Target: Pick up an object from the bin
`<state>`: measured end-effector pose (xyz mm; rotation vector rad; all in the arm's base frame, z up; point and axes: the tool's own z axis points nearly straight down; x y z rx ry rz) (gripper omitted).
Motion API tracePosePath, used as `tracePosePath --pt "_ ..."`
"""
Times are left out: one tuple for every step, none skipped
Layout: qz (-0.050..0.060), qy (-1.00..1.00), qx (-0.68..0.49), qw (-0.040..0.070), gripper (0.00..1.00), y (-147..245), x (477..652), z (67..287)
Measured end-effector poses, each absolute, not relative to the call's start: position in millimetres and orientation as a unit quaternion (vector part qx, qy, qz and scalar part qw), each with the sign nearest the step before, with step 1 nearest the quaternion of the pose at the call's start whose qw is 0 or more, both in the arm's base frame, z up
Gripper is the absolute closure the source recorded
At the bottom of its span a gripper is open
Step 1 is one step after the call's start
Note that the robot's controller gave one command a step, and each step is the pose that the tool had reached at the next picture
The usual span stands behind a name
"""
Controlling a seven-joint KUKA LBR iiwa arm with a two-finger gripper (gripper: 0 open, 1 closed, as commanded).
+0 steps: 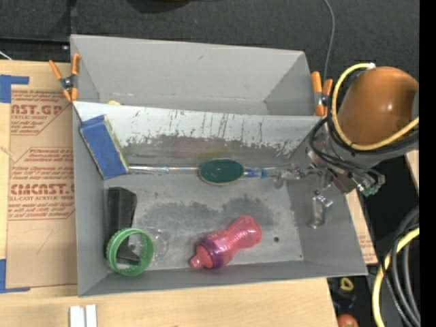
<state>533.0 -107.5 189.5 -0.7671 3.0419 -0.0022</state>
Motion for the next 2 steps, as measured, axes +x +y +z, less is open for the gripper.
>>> tracePosePath --pt "0.0 0.981 -0.192 0.002 0.0 -90.9 507.9 185.6" --pt "0.0 0.968 -0.25 0.002 0.0 -11.4 535.4 156.1"
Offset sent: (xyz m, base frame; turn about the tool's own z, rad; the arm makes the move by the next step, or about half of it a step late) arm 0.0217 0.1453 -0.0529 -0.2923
